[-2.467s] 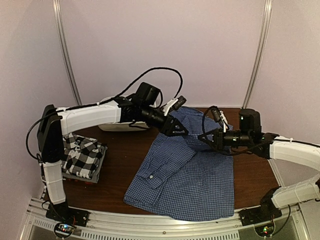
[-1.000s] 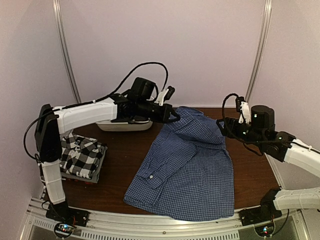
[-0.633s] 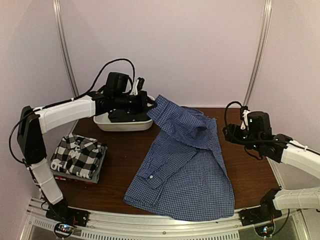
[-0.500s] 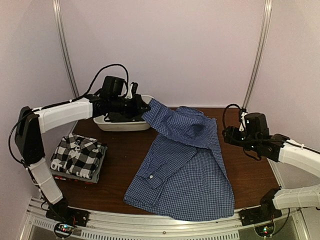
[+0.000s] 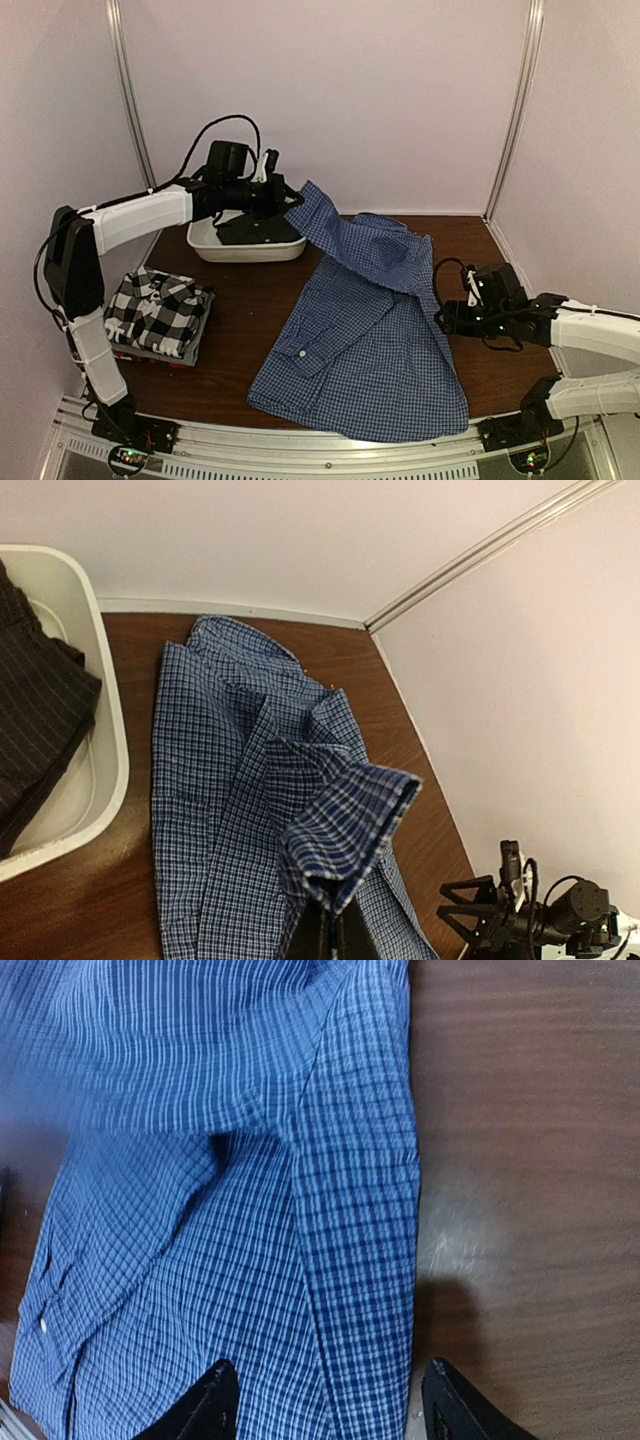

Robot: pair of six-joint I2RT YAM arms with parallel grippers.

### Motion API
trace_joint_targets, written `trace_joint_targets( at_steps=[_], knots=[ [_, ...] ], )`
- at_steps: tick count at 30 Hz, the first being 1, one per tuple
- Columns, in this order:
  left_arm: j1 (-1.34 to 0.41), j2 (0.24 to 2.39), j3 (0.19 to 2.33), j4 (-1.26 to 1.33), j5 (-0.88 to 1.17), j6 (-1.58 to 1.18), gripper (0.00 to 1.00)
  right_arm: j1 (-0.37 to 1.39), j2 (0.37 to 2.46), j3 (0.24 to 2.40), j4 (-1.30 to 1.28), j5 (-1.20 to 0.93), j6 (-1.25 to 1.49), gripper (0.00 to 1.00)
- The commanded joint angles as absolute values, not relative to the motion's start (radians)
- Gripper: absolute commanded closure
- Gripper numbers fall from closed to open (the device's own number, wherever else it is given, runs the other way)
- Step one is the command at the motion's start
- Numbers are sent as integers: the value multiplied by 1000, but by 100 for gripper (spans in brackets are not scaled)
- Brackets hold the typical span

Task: Fold and stack the long sleeve shirts
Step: Pick up the 1/3-folded shirt from the center of the board.

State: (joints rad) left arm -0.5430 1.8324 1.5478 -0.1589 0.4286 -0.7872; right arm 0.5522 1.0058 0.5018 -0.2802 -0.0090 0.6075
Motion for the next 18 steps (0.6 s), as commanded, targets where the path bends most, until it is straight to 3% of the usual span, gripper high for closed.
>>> trace_joint_targets(
  at_steps=[1, 18],
  knots=[
    [-541, 1904, 1692, -51, 501, -702, 100, 633, 951, 451, -341, -43, 695, 37],
    [-541, 2078, 1978, -26, 506, -649, 100, 981, 860, 379, -548, 32, 991, 45]
  ],
)
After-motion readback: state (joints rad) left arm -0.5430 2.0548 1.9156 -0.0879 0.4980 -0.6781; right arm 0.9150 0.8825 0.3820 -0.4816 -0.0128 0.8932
